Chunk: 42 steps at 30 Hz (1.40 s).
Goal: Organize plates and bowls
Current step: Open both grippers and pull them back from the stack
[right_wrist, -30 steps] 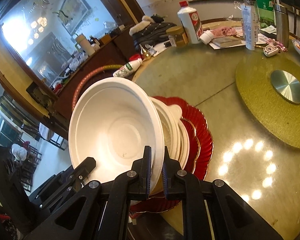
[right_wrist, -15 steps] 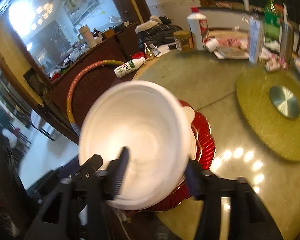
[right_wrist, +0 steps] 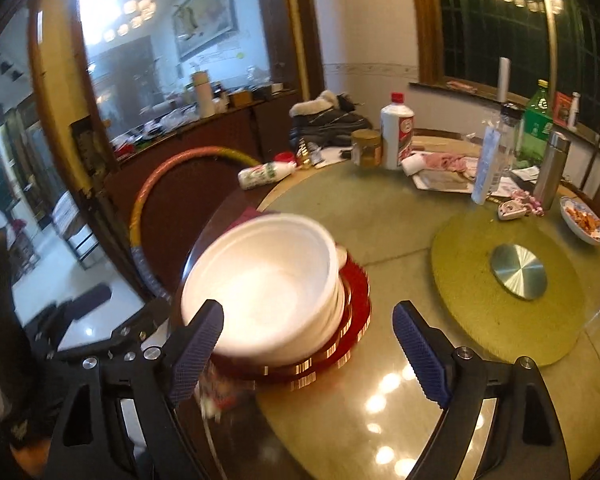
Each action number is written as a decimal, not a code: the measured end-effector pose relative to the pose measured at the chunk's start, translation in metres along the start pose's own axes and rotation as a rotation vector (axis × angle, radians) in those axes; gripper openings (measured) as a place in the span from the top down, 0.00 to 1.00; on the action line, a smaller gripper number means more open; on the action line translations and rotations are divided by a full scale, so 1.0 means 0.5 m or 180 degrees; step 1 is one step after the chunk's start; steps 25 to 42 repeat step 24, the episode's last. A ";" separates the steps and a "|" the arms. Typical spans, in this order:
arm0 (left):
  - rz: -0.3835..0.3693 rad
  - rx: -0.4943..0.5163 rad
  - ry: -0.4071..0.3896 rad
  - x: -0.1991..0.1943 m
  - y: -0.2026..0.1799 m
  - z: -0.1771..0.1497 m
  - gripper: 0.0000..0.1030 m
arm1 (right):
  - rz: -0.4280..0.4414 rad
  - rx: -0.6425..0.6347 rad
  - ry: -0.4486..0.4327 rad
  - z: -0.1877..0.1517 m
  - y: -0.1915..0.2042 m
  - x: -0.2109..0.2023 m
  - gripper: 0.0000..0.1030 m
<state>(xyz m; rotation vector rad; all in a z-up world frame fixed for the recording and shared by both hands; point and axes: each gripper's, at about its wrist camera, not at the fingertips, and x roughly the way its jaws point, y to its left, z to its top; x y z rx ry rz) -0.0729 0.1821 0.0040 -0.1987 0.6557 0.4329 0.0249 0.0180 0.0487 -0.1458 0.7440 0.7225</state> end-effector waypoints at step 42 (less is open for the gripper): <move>-0.0078 0.0287 0.0445 0.057 -0.038 -0.027 0.00 | -0.0316 -0.0759 0.0110 -0.081 -0.004 -0.040 0.00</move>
